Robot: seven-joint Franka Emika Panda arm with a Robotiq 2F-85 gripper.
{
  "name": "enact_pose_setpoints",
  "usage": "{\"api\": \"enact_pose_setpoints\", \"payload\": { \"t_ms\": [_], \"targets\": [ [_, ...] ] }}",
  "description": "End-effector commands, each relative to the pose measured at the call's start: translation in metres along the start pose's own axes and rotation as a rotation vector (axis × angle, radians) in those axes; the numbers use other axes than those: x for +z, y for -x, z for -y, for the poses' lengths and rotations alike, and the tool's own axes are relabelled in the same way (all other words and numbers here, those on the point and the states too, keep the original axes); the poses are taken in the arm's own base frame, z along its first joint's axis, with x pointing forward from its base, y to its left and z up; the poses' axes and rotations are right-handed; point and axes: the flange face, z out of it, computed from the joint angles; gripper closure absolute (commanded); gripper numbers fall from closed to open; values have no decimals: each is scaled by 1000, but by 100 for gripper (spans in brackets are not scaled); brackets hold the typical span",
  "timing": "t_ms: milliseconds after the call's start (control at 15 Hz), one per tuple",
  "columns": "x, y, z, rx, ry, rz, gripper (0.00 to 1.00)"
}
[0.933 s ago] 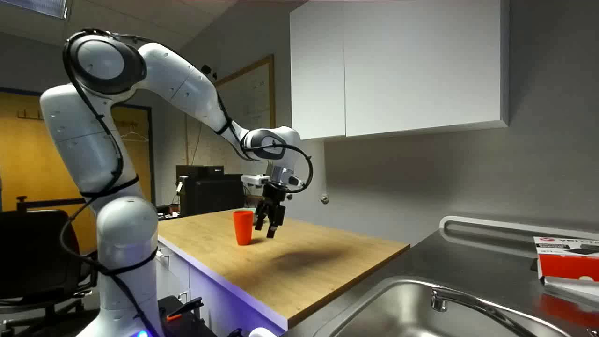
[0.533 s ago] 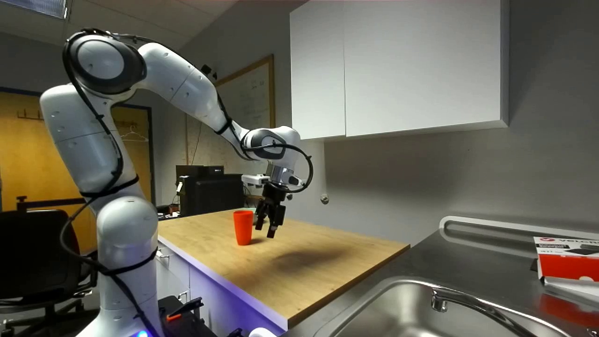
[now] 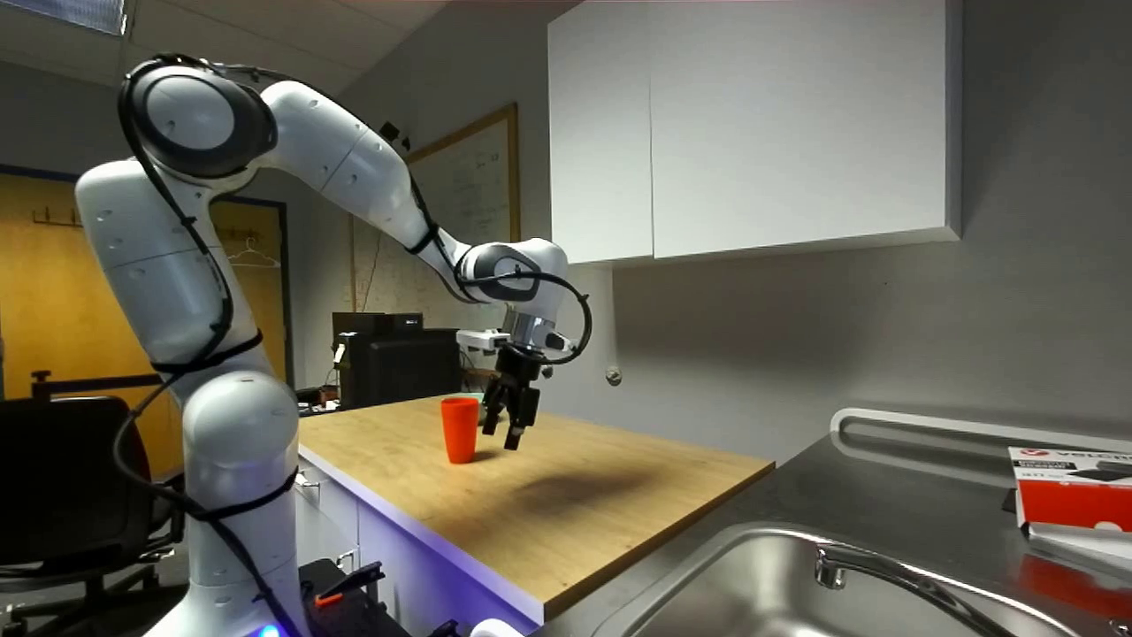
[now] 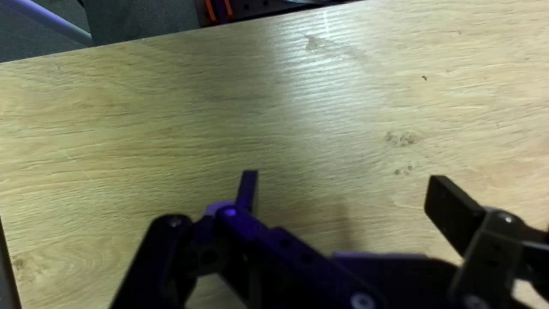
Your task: Pour the contents in the orange cup into the bowl
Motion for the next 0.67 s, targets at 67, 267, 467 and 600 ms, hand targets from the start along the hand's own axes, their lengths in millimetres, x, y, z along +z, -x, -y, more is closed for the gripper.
{"api": "enact_pose_setpoints", "payload": {
  "t_ms": [67,267,467,600],
  "targets": [
    [1,0,0,0,2,5,0],
    [3,-1,0,6,0,11,0],
    [1,0,5,19,-6,3,0],
    [0,0,14,28,-14,-4,0]
  ]
}}
